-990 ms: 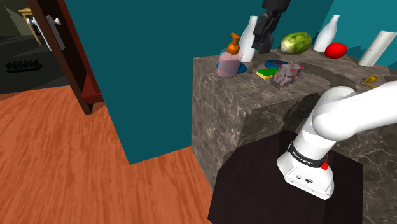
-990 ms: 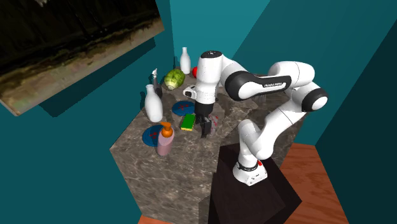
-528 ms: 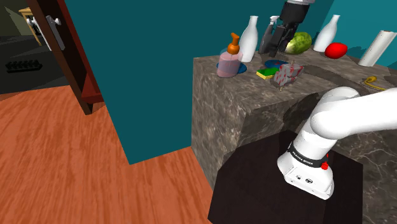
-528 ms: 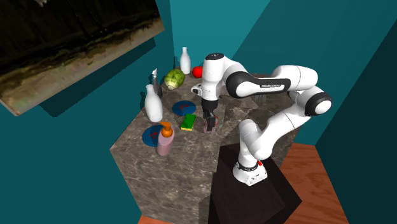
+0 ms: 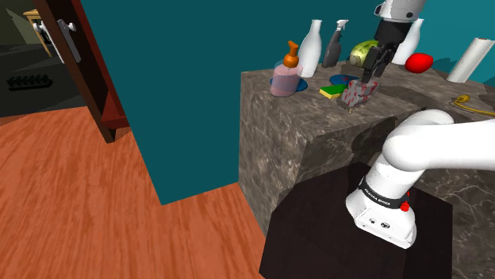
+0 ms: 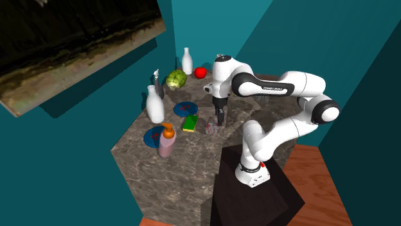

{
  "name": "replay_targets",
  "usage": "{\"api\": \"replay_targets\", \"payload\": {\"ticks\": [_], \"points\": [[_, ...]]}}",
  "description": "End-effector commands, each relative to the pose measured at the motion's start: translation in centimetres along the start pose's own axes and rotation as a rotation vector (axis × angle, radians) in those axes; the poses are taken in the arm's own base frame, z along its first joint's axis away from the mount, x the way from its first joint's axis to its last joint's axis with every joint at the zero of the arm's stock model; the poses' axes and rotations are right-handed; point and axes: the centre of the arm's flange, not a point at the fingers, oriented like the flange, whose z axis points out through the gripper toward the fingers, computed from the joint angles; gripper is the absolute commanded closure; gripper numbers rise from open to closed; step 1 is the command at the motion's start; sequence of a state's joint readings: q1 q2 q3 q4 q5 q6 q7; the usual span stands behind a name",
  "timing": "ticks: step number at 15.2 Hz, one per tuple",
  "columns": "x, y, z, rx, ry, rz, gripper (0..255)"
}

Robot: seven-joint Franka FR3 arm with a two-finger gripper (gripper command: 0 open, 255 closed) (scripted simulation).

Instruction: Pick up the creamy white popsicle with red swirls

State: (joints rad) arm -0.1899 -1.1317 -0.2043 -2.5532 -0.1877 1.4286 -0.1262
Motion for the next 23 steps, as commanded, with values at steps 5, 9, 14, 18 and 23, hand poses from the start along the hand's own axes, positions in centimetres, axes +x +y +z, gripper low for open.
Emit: {"api": "replay_targets", "payload": {"ticks": [5,9,14,18,23], "points": [[-0.9,1.2,2.8,-0.003,-0.010,0.019,0],[-0.9,1.2,4.7,-0.003,-0.010,0.019,0],[-0.9,1.2,4.7,-0.003,-0.010,0.019,255],[-0.9,1.2,4.7,-0.003,-0.010,0.019,255],[-0.9,1.2,3.1,-0.003,-0.010,0.019,255]]}}
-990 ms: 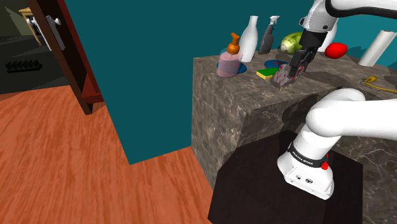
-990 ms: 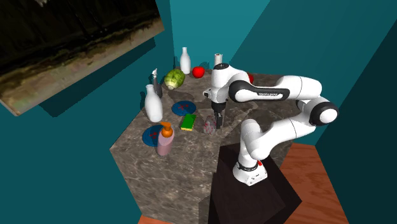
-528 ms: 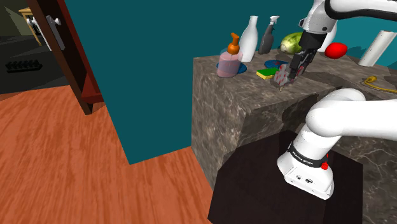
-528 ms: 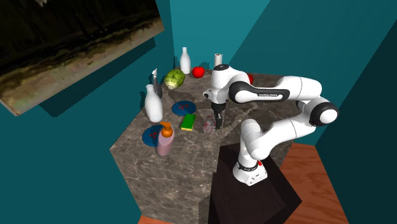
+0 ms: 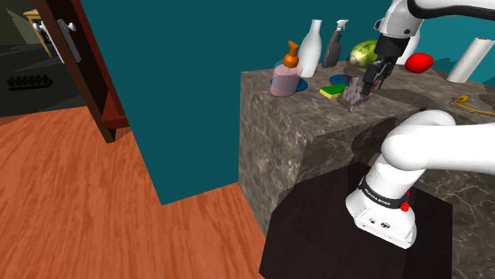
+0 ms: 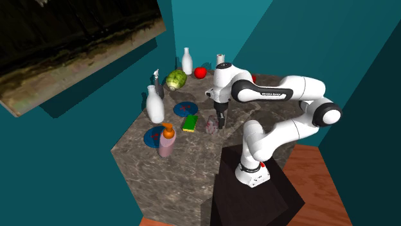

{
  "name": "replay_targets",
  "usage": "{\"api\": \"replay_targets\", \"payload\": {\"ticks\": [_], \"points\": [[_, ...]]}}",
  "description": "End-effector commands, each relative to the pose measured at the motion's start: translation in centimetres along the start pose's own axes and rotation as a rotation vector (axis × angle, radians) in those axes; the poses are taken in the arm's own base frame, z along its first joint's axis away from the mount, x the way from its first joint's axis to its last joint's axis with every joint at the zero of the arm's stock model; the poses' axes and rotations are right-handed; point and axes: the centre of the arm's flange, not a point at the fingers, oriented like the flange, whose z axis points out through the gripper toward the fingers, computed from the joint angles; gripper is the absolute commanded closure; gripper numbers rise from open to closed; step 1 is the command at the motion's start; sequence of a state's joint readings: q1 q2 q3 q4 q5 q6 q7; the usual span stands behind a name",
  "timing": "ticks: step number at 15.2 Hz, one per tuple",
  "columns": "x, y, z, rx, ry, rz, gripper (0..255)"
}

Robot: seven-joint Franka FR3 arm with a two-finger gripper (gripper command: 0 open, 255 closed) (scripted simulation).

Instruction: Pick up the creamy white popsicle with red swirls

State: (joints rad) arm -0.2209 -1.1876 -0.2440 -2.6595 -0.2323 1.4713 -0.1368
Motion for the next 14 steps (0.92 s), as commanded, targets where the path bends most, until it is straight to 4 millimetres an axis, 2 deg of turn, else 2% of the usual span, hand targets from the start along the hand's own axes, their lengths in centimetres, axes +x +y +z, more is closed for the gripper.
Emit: {"api": "replay_targets", "payload": {"ticks": [1,12,14], "points": [[0.0,-0.1,-1.0,0.000,0.000,0.000,255],[-0.1,0.0,-6.8,0.000,0.000,0.000,255],[-0.1,0.0,-6.9,0.000,0.000,0.000,255]]}}
